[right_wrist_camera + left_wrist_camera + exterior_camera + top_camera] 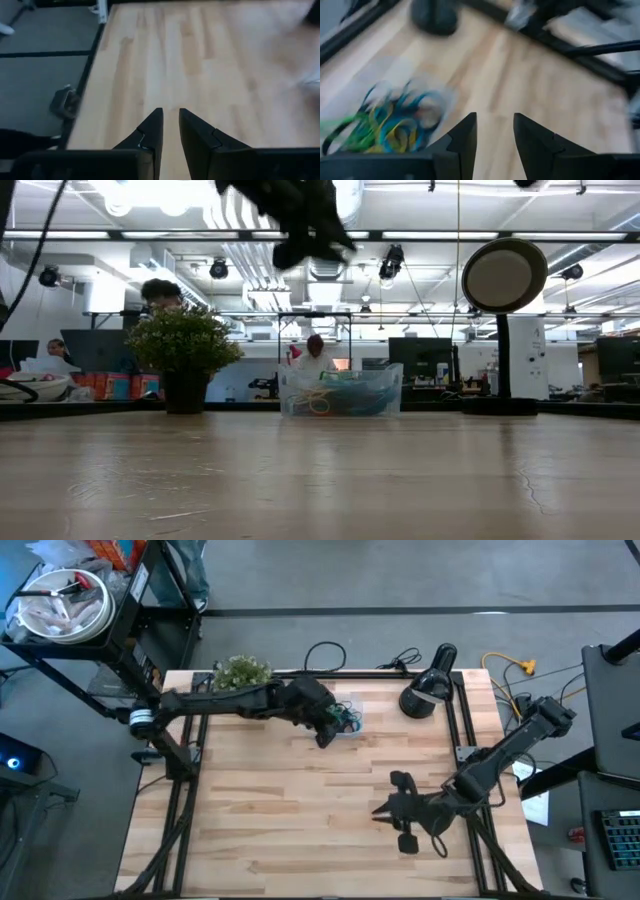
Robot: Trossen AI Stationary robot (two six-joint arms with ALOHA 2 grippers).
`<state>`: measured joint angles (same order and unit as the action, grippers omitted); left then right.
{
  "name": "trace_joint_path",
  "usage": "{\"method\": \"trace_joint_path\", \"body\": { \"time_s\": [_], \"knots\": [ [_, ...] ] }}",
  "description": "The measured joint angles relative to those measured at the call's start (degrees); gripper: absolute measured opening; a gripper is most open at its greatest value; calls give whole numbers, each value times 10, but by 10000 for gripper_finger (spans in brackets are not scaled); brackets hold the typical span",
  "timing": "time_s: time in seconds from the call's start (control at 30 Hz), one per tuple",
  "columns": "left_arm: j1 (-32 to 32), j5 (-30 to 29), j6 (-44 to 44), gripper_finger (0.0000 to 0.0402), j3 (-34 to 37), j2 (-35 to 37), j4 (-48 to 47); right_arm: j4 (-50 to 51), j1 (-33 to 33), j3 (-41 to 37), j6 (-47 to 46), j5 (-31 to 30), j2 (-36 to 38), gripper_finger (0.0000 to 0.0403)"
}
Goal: Pick and place rubber bands into bin
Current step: Return to Home Position
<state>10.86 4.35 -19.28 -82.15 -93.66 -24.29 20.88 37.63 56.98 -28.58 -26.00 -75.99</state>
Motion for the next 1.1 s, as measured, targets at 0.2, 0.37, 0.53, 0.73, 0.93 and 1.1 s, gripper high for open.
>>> {"method": "trace_joint_path", "body": {
  "time_s": [0.2, 0.37, 0.53, 0.73, 0.93, 1.1],
  "knots": [
    [-68, 6, 115, 112, 3, 83, 60, 155, -29, 99, 64, -58, 25, 57],
    [-122, 4, 228, 112, 16, 151, 128, 139, -56, 113, 173, -40, 66, 57],
    [-121, -16, 143, 112, 38, 211, 89, 117, -127, 56, 205, 56, 133, 57],
    [-108, 16, 163, 112, 75, 259, 124, -28, -247, -66, 260, 204, 243, 57],
    [-93, 50, 291, 112, 153, 299, 136, -120, -330, -145, 277, 235, 325, 57],
    [-79, 57, 292, 112, 252, 338, 210, -120, -365, -188, 273, 235, 359, 57]
  ]
}}
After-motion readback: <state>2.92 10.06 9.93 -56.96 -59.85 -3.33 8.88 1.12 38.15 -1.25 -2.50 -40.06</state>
